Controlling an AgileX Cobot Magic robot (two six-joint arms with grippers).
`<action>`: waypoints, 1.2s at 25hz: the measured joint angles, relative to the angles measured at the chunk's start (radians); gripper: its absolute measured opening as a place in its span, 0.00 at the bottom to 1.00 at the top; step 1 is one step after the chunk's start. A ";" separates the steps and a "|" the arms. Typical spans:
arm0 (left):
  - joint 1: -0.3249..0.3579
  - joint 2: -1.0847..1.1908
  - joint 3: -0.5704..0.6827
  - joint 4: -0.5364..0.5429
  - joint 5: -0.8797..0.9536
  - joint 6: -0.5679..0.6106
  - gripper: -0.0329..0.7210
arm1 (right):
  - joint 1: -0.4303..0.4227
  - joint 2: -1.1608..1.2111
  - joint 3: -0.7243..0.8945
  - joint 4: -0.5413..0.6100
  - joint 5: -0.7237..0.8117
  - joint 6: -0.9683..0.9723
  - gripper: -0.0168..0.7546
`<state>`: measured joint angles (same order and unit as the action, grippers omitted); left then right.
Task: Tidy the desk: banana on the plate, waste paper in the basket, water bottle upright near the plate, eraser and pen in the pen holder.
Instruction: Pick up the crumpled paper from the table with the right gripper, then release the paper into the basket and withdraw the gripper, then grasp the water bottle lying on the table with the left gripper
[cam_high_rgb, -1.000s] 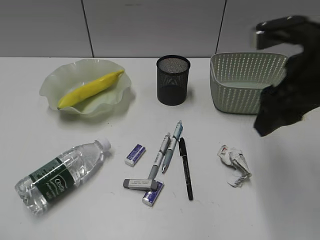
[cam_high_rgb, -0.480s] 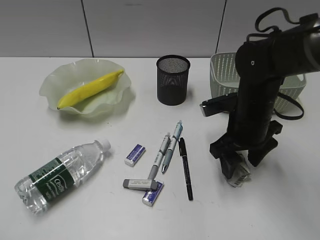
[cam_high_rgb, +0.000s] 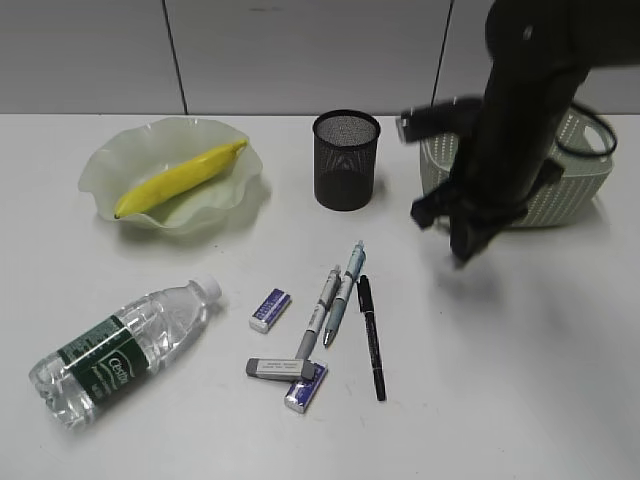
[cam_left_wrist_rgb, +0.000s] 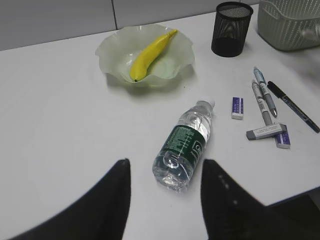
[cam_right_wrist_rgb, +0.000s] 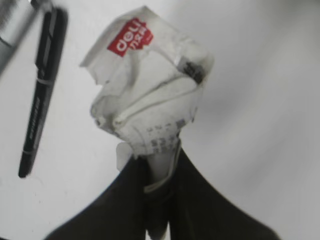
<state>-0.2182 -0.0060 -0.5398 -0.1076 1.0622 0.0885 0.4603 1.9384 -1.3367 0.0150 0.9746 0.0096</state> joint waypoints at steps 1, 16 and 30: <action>0.000 0.000 0.000 0.000 0.000 0.000 0.50 | 0.000 -0.043 -0.027 -0.022 -0.006 0.008 0.12; 0.000 0.000 0.000 0.000 0.000 0.000 0.50 | -0.231 0.103 -0.303 -0.124 -0.130 0.129 0.50; 0.000 0.000 0.000 0.000 -0.001 0.000 0.50 | -0.232 -0.287 -0.283 -0.034 0.224 0.055 0.63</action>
<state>-0.2182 -0.0060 -0.5398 -0.1076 1.0613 0.0885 0.2287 1.6513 -1.6201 -0.0188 1.1986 0.0648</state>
